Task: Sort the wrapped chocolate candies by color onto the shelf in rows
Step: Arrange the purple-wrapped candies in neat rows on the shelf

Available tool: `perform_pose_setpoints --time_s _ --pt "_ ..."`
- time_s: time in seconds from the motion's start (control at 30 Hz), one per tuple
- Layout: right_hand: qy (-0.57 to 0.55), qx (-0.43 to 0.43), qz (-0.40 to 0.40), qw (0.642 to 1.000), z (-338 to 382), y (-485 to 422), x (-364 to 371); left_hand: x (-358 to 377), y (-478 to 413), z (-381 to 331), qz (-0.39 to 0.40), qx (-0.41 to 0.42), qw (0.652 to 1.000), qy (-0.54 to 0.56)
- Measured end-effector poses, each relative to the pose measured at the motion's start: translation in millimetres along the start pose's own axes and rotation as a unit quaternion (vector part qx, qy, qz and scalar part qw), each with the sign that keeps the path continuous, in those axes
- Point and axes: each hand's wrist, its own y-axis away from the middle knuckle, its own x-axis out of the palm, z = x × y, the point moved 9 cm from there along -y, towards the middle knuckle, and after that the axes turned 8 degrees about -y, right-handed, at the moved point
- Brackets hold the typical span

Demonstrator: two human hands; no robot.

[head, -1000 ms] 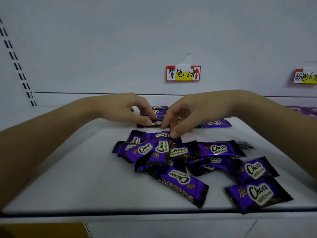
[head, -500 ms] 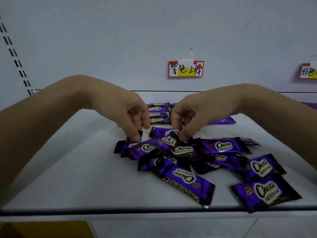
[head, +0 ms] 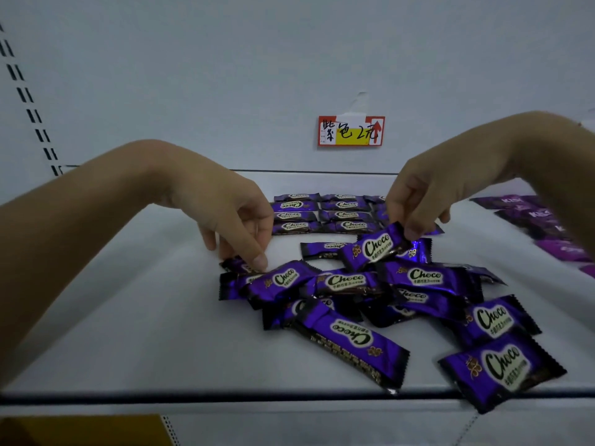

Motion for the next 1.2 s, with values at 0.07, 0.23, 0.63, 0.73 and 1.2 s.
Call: perform_pose_setpoints --time_s 0.07,0.23,0.63,0.73,1.2 --pt "0.003 -0.014 0.009 1.0 4.8 -0.3 3.8 -10.9 -4.0 -7.6 -0.069 0.032 0.997 0.015" --pt "-0.009 -0.045 0.0 0.999 13.5 -8.8 9.8 -18.0 -10.9 -41.9 -0.191 0.122 0.974 -0.012" --pt "-0.157 -0.073 -0.079 0.982 -8.6 2.8 -26.7 -18.8 -12.9 -44.9 -0.223 0.129 0.965 0.058" --pt "-0.157 -0.057 -0.065 0.984 -12.4 -0.7 -23.3 -18.5 -5.6 -43.2 -0.192 0.107 0.975 -0.021" --pt "-0.144 -0.073 -0.07 0.984 2.3 -14.1 -10.8 -11.0 -8.7 -51.7 -0.187 0.117 0.973 -0.075"
